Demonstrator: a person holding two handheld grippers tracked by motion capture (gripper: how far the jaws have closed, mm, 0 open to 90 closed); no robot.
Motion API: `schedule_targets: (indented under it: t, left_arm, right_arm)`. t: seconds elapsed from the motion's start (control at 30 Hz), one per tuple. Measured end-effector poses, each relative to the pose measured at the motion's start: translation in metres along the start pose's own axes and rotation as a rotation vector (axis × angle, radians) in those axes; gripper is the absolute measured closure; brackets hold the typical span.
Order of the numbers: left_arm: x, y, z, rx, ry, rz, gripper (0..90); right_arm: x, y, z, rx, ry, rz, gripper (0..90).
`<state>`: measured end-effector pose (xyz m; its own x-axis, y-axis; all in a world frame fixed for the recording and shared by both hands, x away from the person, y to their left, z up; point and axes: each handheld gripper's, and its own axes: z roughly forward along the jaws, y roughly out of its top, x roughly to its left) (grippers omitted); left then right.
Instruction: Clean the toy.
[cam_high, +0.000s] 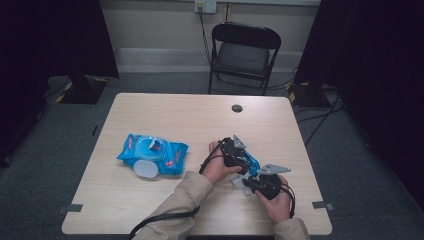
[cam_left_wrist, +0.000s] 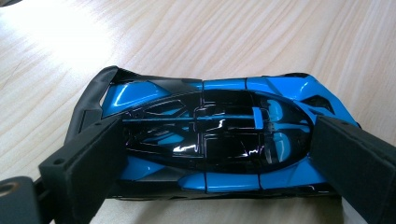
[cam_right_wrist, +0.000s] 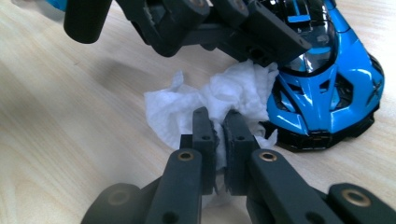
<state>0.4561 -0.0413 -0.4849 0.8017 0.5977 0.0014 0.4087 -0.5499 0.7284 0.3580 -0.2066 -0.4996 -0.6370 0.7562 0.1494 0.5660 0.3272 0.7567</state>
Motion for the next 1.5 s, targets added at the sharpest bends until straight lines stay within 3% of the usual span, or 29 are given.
schedule_targets:
  t: [0.13, 0.33, 0.67, 0.87, 1.0, 1.1, 1.2, 1.5]
  left_arm:
    - [0.000, 0.001, 0.000, 0.005, 0.000, 0.006, 3.6]
    - [0.001, 0.001, 0.000, 0.015, -0.002, 0.009, 3.7]
    - [0.001, 0.001, 0.000, 0.014, -0.003, 0.009, 3.6]
    - [0.001, -0.001, -0.001, -0.004, -0.006, 0.007, 3.6]
    - [0.001, -0.002, 0.000, -0.015, -0.004, 0.007, 3.6]
    - [0.001, -0.004, 0.000, -0.025, -0.006, 0.007, 3.6]
    - [0.001, -0.003, 0.000, -0.024, -0.006, 0.006, 3.6]
    - [0.001, -0.002, -0.001, -0.010, -0.005, 0.012, 3.6]
  right_arm:
    - [0.001, 0.000, -0.003, 0.006, 0.032, 0.005, 85.9]
    - [-0.010, 0.003, -0.021, 0.006, 0.022, 0.011, 85.9]
    - [-0.049, 0.007, -0.052, -0.055, -0.079, 0.080, 85.8]
    - [-0.065, 0.006, -0.040, -0.057, -0.164, 0.136, 85.8]
    - [-0.065, 0.007, -0.021, -0.041, -0.174, 0.143, 85.6]
    - [-0.063, 0.003, -0.010, -0.047, -0.173, 0.152, 85.7]
    - [-0.063, 0.000, -0.010, -0.061, -0.164, 0.162, 85.7]
    - [-0.053, -0.005, -0.015, -0.037, -0.142, 0.106, 85.7]
